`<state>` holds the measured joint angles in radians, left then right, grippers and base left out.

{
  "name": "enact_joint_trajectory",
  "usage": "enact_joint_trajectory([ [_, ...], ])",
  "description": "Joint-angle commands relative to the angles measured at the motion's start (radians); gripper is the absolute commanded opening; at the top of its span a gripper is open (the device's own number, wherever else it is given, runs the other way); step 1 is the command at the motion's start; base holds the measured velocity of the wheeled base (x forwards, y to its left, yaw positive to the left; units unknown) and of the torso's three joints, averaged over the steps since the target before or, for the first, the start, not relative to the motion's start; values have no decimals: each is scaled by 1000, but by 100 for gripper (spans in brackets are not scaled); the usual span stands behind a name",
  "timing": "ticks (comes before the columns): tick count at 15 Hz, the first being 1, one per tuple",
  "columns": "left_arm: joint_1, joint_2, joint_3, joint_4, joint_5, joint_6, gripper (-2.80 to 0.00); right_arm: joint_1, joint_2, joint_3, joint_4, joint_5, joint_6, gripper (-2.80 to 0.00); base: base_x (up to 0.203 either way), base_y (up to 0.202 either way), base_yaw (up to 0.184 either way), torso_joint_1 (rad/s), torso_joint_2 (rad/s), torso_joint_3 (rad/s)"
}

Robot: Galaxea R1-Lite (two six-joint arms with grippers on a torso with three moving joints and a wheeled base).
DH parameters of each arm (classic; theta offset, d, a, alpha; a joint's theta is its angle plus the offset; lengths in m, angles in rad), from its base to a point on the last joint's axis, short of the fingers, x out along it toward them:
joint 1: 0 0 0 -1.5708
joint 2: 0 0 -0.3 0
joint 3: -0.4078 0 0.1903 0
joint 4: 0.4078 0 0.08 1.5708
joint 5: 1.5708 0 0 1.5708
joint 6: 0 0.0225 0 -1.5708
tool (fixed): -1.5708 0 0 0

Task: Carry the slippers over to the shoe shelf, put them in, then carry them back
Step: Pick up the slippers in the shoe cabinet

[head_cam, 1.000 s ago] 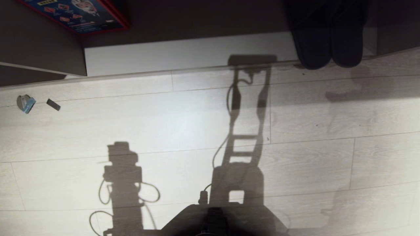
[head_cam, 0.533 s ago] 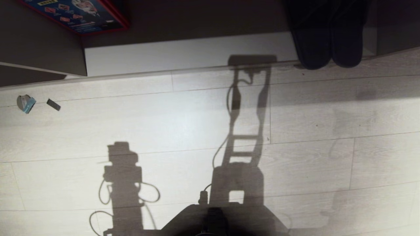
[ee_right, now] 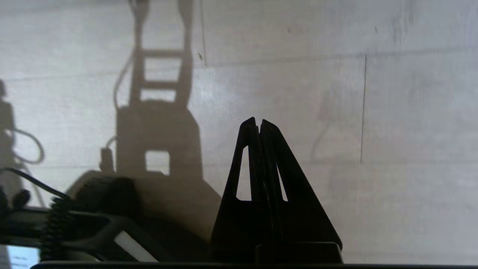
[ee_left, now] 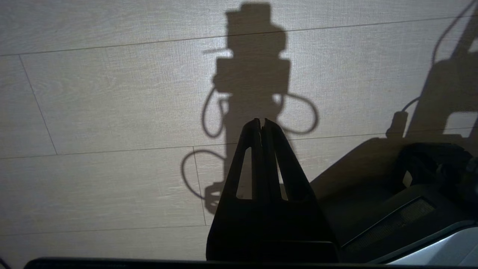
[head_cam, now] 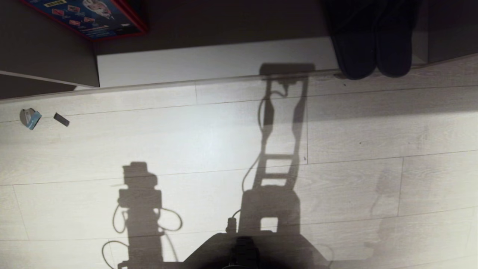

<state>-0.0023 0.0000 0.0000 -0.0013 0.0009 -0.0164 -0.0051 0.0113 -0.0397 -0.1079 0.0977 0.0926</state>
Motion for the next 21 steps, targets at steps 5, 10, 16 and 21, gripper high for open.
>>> enact_joint_trajectory([
  [5,-1,-2,0,0,1,0,-280,1,-13,41,195,-128,-41,-280,0,0,0,0,0,0],
  [10,1,-2,0,0,1,0,-280,1,-13,41,211,-134,39,-280,0,0,0,0,0,0],
  [16,0,-2,0,0,0,0,-280,1,-13,41,209,-134,34,-280,0,0,0,0,0,0],
  [21,0,-2,-1,0,0,0,-280,1,-13,41,209,-134,10,-280,0,0,0,0,0,0],
])
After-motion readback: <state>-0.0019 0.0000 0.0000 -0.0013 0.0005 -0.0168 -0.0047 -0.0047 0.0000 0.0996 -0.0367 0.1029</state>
